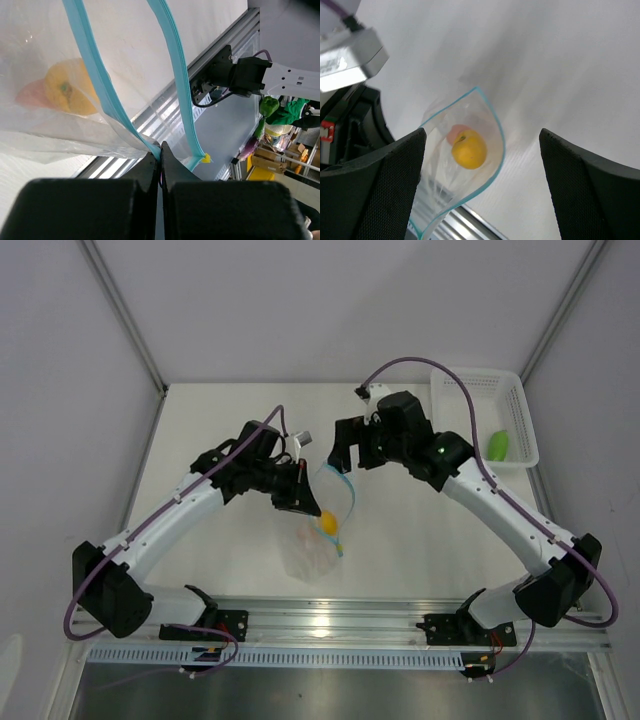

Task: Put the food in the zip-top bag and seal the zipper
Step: Pick up the fake vegetable from the bin.

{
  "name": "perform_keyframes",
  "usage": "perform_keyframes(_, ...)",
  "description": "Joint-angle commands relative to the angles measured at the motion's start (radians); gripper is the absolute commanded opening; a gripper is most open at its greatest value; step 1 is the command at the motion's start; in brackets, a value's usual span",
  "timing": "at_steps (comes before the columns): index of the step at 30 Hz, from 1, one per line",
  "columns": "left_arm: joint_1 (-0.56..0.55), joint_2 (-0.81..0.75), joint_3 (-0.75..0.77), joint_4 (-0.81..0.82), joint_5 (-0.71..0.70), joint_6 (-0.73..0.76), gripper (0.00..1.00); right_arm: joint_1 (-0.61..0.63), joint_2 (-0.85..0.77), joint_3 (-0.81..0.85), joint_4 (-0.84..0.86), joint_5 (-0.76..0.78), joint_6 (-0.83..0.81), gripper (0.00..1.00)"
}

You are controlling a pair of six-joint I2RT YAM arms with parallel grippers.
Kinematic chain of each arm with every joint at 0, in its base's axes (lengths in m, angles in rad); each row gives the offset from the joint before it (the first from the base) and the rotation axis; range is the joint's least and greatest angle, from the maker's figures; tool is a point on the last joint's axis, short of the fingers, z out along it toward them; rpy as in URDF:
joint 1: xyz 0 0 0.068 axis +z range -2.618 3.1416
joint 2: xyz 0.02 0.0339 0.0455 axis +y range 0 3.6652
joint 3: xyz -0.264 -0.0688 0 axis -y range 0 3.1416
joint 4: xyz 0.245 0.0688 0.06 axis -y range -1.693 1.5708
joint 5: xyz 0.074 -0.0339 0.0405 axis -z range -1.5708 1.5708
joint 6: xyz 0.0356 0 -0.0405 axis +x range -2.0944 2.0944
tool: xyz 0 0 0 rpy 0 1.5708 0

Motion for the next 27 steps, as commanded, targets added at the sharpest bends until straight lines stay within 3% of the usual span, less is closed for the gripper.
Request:
perform_keyframes(1, 0.007, 0.01, 0.053, 0.012, 0.008, 0.037, 0.01, -0.05, 0.005, 0.08, -0.013, 0.107, -0.007, 0.95)
perform_keyframes(9, 0.007, 0.032, 0.078, -0.039, -0.023, 0.115, 0.01, -0.132, 0.131, 0.253, -0.07, 0.42, -0.14, 0.98)
perform_keyframes(20, 0.007, 0.035, 0.033, -0.039, -0.027, 0.203, 0.01, -0.284, 0.304, 0.298, 0.091, 0.617, -0.318, 0.99)
perform_keyframes(23, 0.006, 0.038, 0.01, -0.007, -0.026, 0.219, 0.01, -0.355, 0.408, 0.399, 0.05, 0.738, -0.286, 0.99)
perform_keyframes(27, 0.007, 0.041, -0.019, 0.031, -0.027, 0.244, 0.01, -0.434, 0.514, 0.513, -0.016, 0.753, -0.249, 0.99)
